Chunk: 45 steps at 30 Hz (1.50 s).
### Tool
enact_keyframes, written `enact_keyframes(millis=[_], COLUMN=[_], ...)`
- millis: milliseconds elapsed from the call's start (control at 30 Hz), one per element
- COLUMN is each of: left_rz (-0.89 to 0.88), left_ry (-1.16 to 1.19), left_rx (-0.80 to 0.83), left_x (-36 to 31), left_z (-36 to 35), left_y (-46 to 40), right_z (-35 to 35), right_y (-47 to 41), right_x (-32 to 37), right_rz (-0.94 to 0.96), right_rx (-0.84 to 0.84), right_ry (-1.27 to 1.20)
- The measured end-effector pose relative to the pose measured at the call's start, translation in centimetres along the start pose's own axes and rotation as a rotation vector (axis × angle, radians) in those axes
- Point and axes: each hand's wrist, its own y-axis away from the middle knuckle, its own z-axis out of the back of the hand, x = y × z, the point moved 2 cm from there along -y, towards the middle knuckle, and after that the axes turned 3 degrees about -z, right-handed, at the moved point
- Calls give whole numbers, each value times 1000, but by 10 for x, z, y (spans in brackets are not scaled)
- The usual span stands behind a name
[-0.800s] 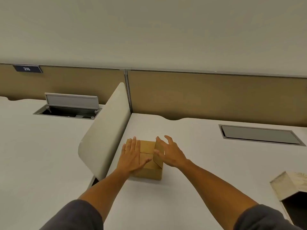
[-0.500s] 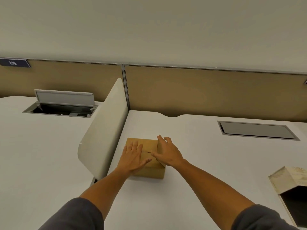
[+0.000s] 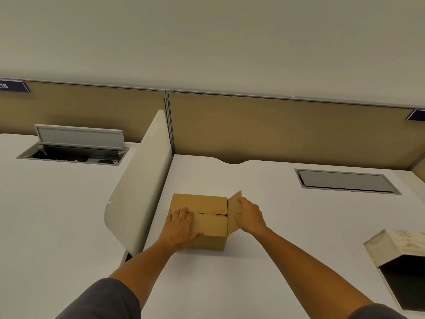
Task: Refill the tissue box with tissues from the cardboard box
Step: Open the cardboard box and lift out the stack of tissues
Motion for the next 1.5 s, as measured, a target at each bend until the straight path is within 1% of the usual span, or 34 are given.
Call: enact_keyframes(millis=[100, 233, 433, 533, 600, 700, 800, 933, 1200, 1400, 1500], left_rz=[15, 27, 27, 26, 22, 13, 12, 16, 18, 1, -33], left_ry=[-22, -35, -28, -19, -17, -7, -4, -8, -10, 17, 63], left_rx=[-60, -80, -104, -133, -151, -169, -178, -186, -135, -61, -11], left_x=[1, 4, 6, 5, 5, 5, 5, 4, 1, 3, 6], left_z=[1, -2, -9, -11, -12, -12, -14, -17, -22, -26, -27], left_y=[-1, -3, -1, 1, 2, 4, 5, 8, 10, 6, 0], right_z=[0, -8, -26, -33, -36, -41, -46, -49, -52, -51, -46], right_y=[-1, -5, -4, -5, -5, -3, -3, -2, 1, -3, -10], right_x=[-13, -20, -25, -24, -21, -18, -15, -12, -15, -12, -7], right_rz=[-67, -92, -171, -110, -24, 112, 202, 218, 333, 287, 263], right_rx=[14, 40, 151, 130, 96, 67, 78, 98, 36, 12, 39], right_ry=[44, 80, 156, 216, 263, 262, 263, 300, 484, 450, 423])
